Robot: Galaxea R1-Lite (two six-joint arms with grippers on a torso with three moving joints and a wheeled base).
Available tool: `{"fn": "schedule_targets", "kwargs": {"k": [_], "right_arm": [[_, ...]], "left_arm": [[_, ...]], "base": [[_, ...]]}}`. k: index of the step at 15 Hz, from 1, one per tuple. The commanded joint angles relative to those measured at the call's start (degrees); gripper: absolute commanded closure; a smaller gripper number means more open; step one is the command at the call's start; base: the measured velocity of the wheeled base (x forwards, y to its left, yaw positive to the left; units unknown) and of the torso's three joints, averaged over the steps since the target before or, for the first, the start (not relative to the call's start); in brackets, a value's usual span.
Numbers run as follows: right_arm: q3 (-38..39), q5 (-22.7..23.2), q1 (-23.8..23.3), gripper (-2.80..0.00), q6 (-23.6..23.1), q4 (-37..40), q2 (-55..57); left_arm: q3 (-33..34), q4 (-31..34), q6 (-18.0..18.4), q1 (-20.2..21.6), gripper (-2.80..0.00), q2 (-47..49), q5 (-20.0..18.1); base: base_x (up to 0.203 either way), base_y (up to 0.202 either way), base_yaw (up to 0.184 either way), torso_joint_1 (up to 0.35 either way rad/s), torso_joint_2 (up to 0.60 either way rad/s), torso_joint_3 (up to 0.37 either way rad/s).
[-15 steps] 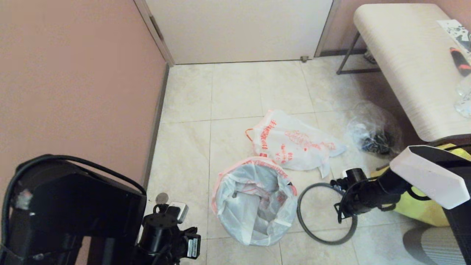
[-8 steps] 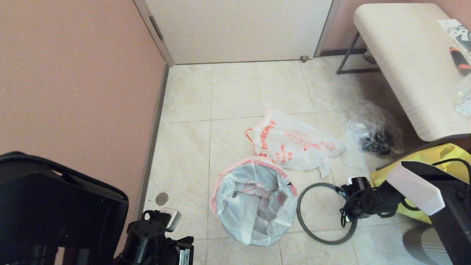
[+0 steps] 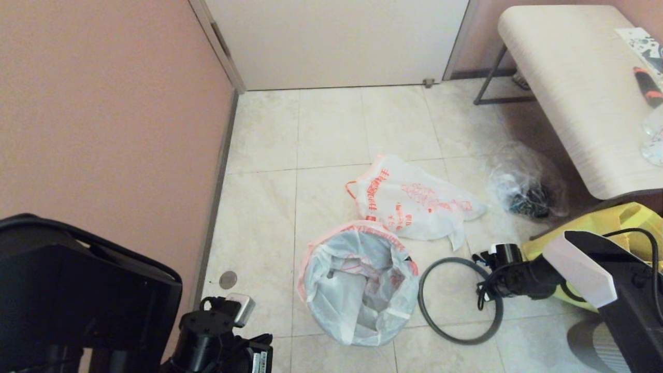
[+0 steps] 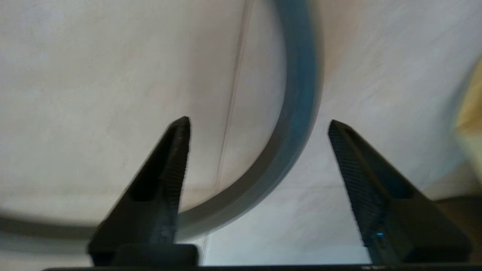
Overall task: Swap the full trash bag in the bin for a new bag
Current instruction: Place the trash can ring on the trash can
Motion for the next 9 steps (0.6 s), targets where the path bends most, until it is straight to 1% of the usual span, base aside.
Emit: {"fn": "schedule_targets", "kwargs": {"k": [1,2,5,7,9], "right_arm": [[-2.4,-0.1,-0.6,-2.80,-0.8,1.4,2.0],[-3.4,-0.1,-0.7,0.00,-1.3,4.1,2.4],[-7.2,-0.1,-1.1,0.00,-1.4,7.3,4.8],[-8.2,-0.1,-1.2,0.00,-1.5,9.4,5.5],[-8.6,0.0,-1.3,0.00,-1.4,9.7,5.5]], "left_arm": [[0.0,-0.5,-0.1,0.0,0.00,0.1,0.1],[0.0,-0.5,-0.1,0.0,0.00,0.0,0.2],[0.0,-0.5,-0.1,-0.3,0.00,0.0,0.9],[0.0,-0.5,-0.1,-0.3,0.00,0.0,0.9],[0.0,-0.5,-0.2,-0.3,0.00,0.0,0.9]], "base": [[0.000,0.000,0.000,0.000,0.00,0.000],[0.000,0.000,0.000,0.000,0.00,0.000],[0.000,0.000,0.000,0.000,0.00,0.000],[0.000,0.000,0.000,0.000,0.00,0.000],[0.000,0.000,0.000,0.000,0.00,0.000]]}}
